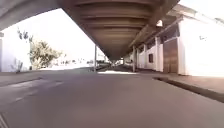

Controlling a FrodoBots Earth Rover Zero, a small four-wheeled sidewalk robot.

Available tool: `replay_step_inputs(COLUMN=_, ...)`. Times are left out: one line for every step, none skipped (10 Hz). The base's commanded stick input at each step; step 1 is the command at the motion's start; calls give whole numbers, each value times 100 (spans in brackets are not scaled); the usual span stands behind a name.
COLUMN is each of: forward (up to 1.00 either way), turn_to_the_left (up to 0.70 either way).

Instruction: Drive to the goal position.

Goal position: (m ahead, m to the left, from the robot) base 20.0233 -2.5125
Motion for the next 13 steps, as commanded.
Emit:
replay_step_inputs(forward=70, turn_to_the_left=0)
replay_step_inputs(forward=70, turn_to_the_left=0)
replay_step_inputs(forward=70, turn_to_the_left=0)
replay_step_inputs(forward=70, turn_to_the_left=0)
replay_step_inputs(forward=70, turn_to_the_left=0)
replay_step_inputs(forward=70, turn_to_the_left=0)
replay_step_inputs(forward=70, turn_to_the_left=0)
replay_step_inputs(forward=70, turn_to_the_left=0)
replay_step_inputs(forward=70, turn_to_the_left=0)
replay_step_inputs(forward=70, turn_to_the_left=0)
replay_step_inputs(forward=70, turn_to_the_left=0)
replay_step_inputs(forward=70, turn_to_the_left=0)
replay_step_inputs(forward=70, turn_to_the_left=0)
